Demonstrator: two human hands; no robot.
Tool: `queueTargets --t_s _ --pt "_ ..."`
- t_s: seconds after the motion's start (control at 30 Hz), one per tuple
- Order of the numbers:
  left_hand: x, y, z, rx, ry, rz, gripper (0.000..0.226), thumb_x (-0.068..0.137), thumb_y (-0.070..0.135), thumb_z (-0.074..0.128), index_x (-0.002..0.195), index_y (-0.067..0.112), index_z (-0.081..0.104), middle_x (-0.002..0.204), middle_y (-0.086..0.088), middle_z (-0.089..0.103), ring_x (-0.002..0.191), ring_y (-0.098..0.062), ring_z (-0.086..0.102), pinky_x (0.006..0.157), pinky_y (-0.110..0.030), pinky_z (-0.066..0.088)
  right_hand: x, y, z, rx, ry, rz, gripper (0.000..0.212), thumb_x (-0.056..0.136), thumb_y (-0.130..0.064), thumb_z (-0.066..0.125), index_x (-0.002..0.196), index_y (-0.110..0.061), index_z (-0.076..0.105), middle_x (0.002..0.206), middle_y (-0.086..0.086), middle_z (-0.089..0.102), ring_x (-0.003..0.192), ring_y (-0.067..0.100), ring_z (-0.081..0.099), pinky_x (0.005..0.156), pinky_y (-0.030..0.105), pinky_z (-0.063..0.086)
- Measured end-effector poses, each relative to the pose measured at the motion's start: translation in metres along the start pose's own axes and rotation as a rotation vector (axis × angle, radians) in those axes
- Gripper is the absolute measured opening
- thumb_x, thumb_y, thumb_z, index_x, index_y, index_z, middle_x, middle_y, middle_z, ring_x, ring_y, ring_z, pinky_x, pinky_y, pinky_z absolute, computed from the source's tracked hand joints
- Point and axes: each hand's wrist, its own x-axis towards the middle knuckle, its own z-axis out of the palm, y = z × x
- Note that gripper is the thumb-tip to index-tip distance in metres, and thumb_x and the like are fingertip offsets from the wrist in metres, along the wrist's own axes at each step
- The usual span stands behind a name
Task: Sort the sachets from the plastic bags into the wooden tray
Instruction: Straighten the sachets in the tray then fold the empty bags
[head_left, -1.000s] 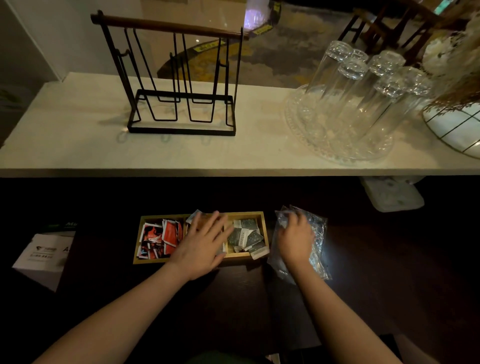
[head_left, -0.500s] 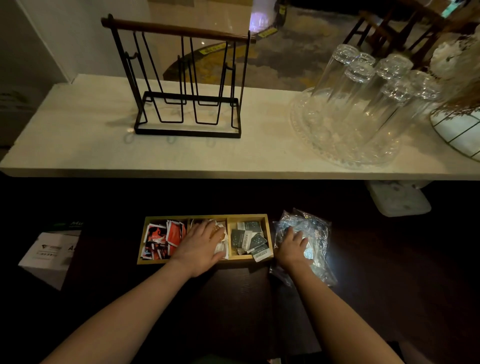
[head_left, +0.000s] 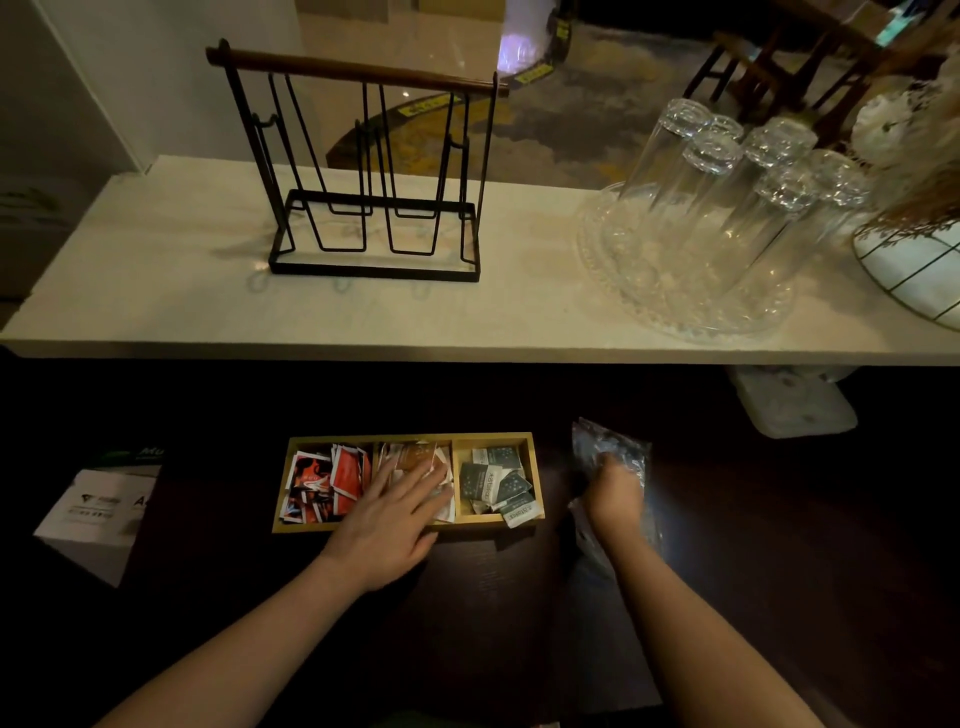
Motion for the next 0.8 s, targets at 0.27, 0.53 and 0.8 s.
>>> queueTargets --t_s 0.27,0.53,0.8 --pt "0.044 0.068 -0.006 0.113 0.018 0.337 0.061 0.097 0.043 0.027 0.148 0.023 0.0 0.159 0.001 -0.002 0.145 -0.018 -0.007 0.117 -0.044 -0.005 -0.027 -0.015 -0.026 0.51 0.073 0.051 0.03 0.084 0.003 0.053 0.104 -0.013 0.069 0.093 0.008 0.071 0.089 0.023 0.064 0.072 0.031 0.049" --pt "0.055 0.054 0.001 0.177 -0.028 0.357 0.061 0.1 0.039 0.022 0.146 0.02 -0.012 0.155 -0.001 -0.013 0.145 -0.019 -0.009 0.116 -0.042 -0.008 -0.038 -0.017 -0.057 0.896 0.024 0.187 0.04 0.083 0.012 0.052 0.098 -0.021 0.068 0.091 -0.001 0.071 0.084 0.012 0.067 0.077 0.032 0.056" --pt "0.058 0.059 0.008 0.064 -0.066 0.205 0.063 0.098 0.046 0.017 0.149 0.014 -0.001 0.159 -0.003 -0.003 0.144 -0.015 -0.013 0.115 -0.036 -0.012 -0.046 -0.018 -0.074 1.231 -0.157 0.287 0.04 0.083 0.019 0.043 0.105 -0.006 0.064 0.098 0.015 0.071 0.081 0.025 0.071 0.073 0.036 0.057"
